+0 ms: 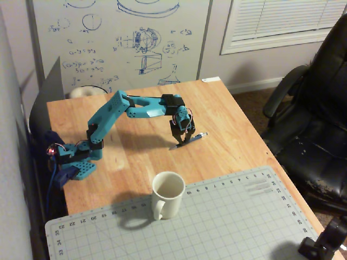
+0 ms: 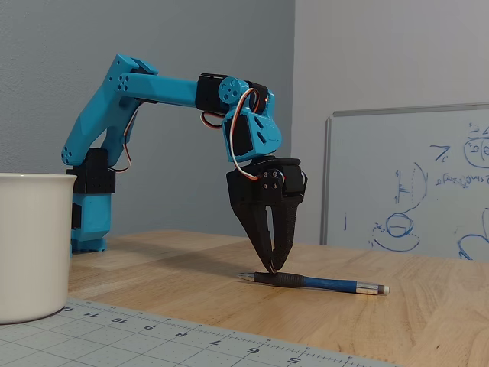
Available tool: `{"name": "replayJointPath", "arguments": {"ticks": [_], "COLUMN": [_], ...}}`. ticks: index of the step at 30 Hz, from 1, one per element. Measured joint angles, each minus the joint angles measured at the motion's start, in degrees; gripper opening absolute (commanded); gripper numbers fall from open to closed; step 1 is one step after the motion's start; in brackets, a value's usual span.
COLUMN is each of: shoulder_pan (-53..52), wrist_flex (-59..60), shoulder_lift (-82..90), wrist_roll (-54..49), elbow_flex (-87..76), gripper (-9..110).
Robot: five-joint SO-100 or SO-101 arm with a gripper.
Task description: Touch the pen.
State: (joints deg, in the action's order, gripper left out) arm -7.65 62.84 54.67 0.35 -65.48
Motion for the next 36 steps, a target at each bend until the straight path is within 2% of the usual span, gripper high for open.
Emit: {"name": "replayJointPath", "arguments": {"ticks": [36], "shoulder_pan": [1.0], "wrist_flex": [0.0], "shoulder_lift": [0.0], "wrist_roll": [0.0], "elbow_flex": [0.0], "gripper": [1]}}
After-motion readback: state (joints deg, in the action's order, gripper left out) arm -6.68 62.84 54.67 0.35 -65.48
